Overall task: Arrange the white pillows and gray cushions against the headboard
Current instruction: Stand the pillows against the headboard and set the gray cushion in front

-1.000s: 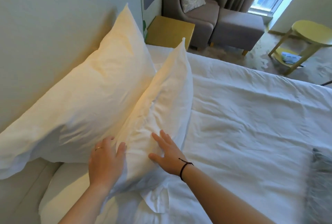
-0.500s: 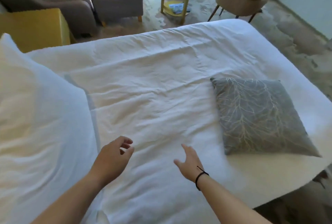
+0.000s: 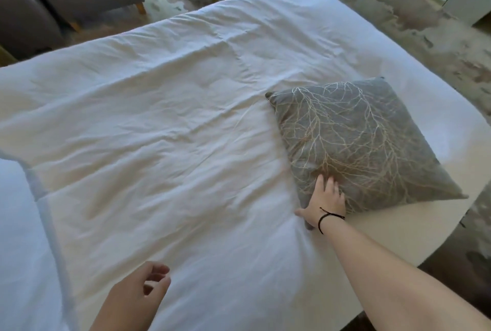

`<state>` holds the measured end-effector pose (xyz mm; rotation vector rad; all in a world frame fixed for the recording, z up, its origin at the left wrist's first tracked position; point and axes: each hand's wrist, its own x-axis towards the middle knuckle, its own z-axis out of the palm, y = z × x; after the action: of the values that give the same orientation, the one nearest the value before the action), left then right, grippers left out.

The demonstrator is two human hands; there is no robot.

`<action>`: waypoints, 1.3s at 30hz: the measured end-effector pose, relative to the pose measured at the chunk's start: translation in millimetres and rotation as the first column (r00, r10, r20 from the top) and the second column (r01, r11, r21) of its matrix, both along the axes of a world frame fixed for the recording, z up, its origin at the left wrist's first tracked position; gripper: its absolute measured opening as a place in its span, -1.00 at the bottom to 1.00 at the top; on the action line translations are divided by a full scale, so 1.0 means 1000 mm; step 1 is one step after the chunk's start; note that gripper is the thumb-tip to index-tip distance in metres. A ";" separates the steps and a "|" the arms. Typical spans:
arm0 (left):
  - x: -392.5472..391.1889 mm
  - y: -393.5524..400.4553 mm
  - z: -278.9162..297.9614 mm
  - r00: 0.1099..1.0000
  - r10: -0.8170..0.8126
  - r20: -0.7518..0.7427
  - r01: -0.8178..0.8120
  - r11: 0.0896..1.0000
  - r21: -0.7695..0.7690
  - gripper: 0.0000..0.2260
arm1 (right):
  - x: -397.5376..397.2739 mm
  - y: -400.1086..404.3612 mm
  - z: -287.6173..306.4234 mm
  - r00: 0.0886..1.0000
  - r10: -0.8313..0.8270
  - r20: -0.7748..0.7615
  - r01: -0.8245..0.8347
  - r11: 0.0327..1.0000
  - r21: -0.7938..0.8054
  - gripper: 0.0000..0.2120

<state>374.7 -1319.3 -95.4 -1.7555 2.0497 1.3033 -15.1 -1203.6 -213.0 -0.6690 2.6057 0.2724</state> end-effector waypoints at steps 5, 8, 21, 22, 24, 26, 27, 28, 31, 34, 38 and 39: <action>-0.003 -0.001 -0.012 0.999 0.042 0.000 -0.042 0.999 0.016 -0.83 | -0.002 0.003 -0.009 0.995 0.064 -0.082 -0.063 0.998 0.020 -0.14; -0.005 -0.003 -0.014 0.996 0.072 -0.059 -0.070 0.997 0.021 -0.83 | -0.004 -0.005 -0.003 0.994 0.057 -0.096 -0.057 0.998 0.002 -0.33; 0.021 -0.001 0.018 0.956 0.206 -0.211 -0.194 0.978 0.076 -0.88 | 0.022 -0.023 0.078 0.986 0.163 0.033 -0.158 0.979 -0.130 -0.84; 0.023 -0.001 0.021 0.950 0.221 -0.219 -0.206 0.974 0.091 -0.90 | 0.035 -0.032 0.090 0.982 0.176 0.064 -0.161 0.968 -0.192 -0.85; 0.026 -0.001 0.031 0.934 0.257 -0.247 -0.231 0.964 0.127 -0.96 | 0.068 -0.052 0.116 0.961 0.248 0.121 -0.197 0.925 -0.325 -0.84; 0.026 0.000 0.050 0.902 0.321 -0.288 -0.272 0.942 0.196 -0.91 | 0.115 -0.065 0.145 0.917 0.319 0.241 -0.167 0.853 -0.494 -0.79; 0.025 0.000 0.062 0.884 0.358 -0.301 -0.297 0.926 0.232 -0.84 | 0.145 -0.067 0.161 0.873 0.348 0.341 -0.095 0.808 -0.582 -0.78; 0.025 -0.001 0.075 0.872 0.384 -0.304 -0.314 0.914 0.256 -0.77 | 0.178 -0.066 0.178 0.810 0.387 0.442 -0.005 0.757 -0.653 -0.77; 0.034 -0.013 0.120 0.849 0.409 -0.335 -0.303 0.896 0.325 -0.54 | 0.278 -0.058 0.223 0.647 0.521 0.557 0.225 0.568 -0.792 -0.73; 0.072 -0.037 0.170 0.791 0.444 -0.422 -0.294 0.879 0.374 -0.47 | 0.348 -0.049 0.259 0.498 0.564 0.659 0.452 0.480 -0.752 -0.79; 0.128 -0.044 0.208 0.921 0.223 -0.321 -0.161 0.965 0.209 -0.78 | 0.385 -0.051 0.281 0.331 0.685 0.649 0.321 0.565 -0.760 -0.97; 0.134 -0.039 0.208 0.946 0.161 -0.280 -0.121 0.981 0.154 -0.81 | 0.384 -0.056 0.282 0.306 0.722 0.620 0.214 0.582 -0.784 -0.97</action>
<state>508.8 -1358.6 113.0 -1.7680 1.9445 1.7966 369.3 -1259.3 69.3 -1.1461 1.2406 -0.9930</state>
